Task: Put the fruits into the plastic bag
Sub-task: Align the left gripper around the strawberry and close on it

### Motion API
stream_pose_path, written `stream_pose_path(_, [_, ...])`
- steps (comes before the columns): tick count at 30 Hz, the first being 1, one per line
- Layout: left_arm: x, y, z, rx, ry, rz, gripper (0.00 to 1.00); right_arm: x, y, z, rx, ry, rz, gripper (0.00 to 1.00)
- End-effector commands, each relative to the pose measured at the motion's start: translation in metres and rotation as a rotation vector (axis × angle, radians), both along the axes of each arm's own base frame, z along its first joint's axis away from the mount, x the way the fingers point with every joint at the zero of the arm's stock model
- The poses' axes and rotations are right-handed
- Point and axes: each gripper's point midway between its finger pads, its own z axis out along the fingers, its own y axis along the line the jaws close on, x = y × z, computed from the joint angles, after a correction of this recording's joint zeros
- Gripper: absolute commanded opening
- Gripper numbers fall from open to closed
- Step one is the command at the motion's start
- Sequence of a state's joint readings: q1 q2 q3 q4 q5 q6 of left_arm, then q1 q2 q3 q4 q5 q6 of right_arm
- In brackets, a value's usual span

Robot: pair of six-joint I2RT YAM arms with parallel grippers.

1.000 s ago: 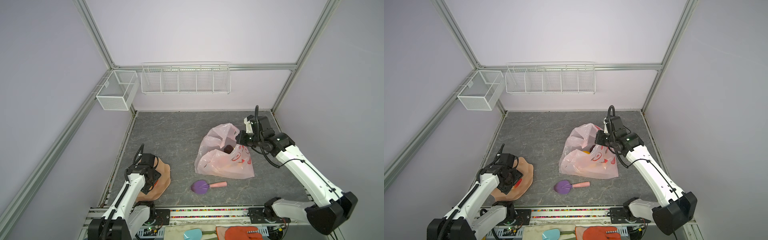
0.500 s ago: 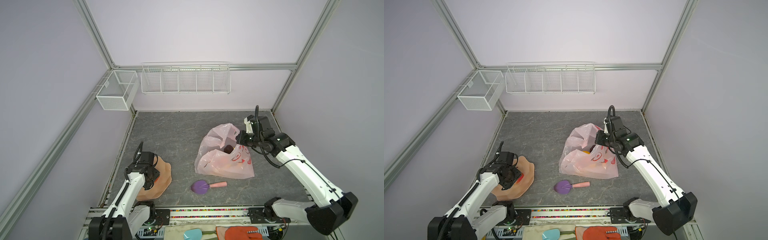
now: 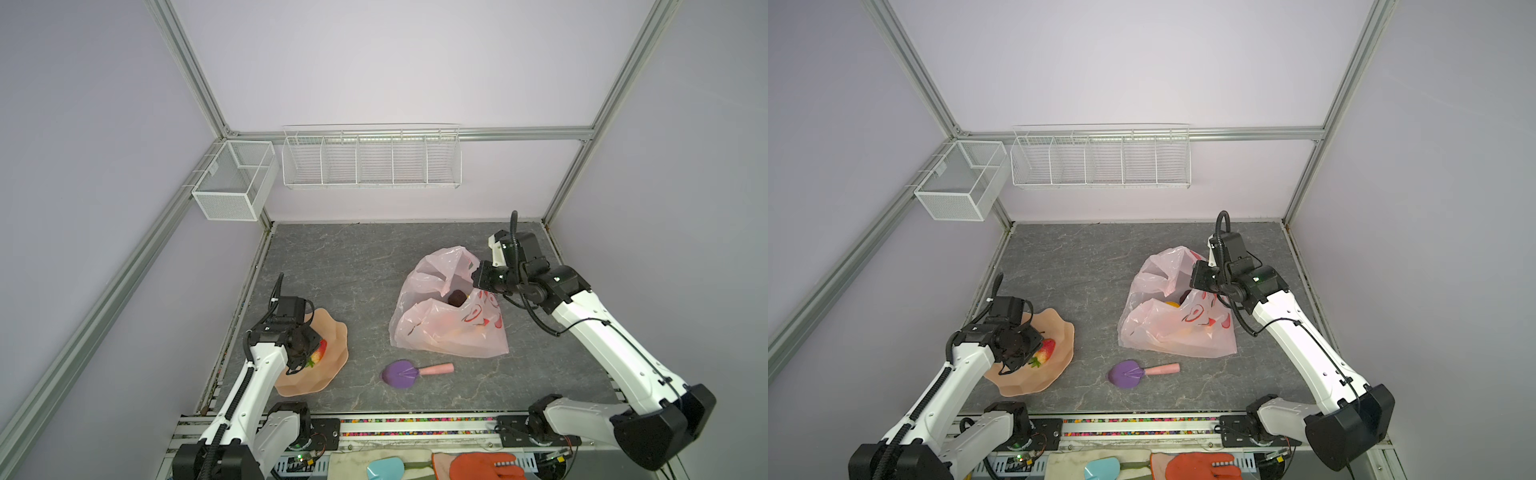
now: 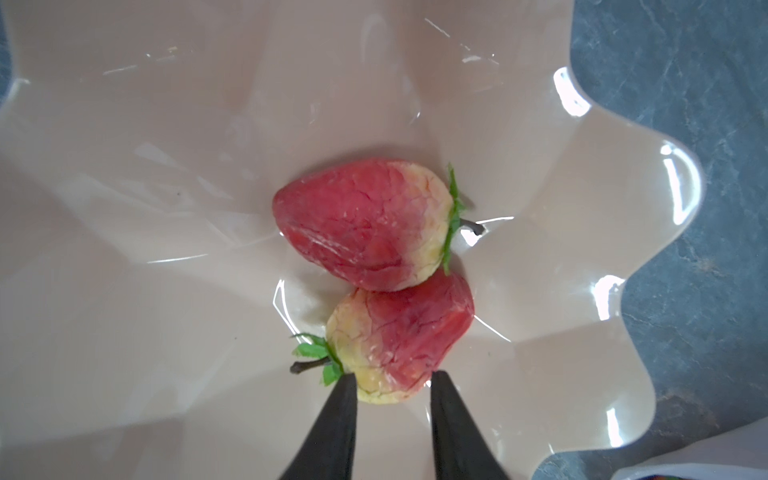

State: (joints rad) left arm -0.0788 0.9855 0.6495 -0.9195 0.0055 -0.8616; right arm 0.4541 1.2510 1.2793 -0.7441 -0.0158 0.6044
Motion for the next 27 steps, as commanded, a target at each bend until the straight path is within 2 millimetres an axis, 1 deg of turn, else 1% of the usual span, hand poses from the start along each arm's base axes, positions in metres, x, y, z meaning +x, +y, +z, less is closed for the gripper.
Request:
stream_pose_path(1, [-0.008, 0.002, -0.001, -0.001, 0.044, 0.027, 0.51, -0.003, -0.002, 0.0, -0.011, -0.003, 0.002, 0.06])
stream_pose_path(2, [-0.009, 0.002, -0.002, -0.004, 0.041, 0.042, 0.59, -0.003, -0.002, 0.001, -0.011, -0.005, 0.002, 0.06])
stream_pose_path(3, [-0.005, 0.0, -0.002, -0.013, 0.022, 0.042, 0.63, -0.004, -0.003, 0.001, -0.011, -0.005, 0.002, 0.06])
stream_pose_path(4, [-0.002, -0.002, -0.001, -0.023, 0.003, 0.031, 0.67, -0.004, -0.003, 0.001, -0.014, -0.005, 0.001, 0.06])
stream_pose_path(7, [0.001, 0.002, 0.003, 0.011, 0.015, 0.003, 0.74, -0.005, -0.005, 0.003, -0.018, -0.009, 0.001, 0.06])
stream_pose_path(9, [0.004, -0.002, -0.001, 0.012, 0.046, -0.061, 0.76, -0.006, -0.005, 0.003, -0.017, -0.011, 0.001, 0.06])
stream_pose_path(13, [0.006, -0.018, -0.014, -0.045, 0.093, -0.166, 0.79, -0.006, -0.005, 0.003, -0.015, -0.009, -0.001, 0.06])
stream_pose_path(16, [0.008, -0.019, -0.019, -0.039, 0.102, -0.177, 0.81, -0.006, -0.005, 0.004, -0.011, -0.012, -0.002, 0.06])
stream_pose_path(20, [0.011, -0.014, -0.024, -0.003, 0.137, -0.182, 0.83, -0.006, -0.004, 0.004, -0.007, -0.01, -0.005, 0.06])
stream_pose_path(27, [0.016, -0.015, -0.03, 0.006, 0.161, -0.207, 0.83, -0.004, -0.004, 0.004, -0.006, -0.009, -0.005, 0.06])
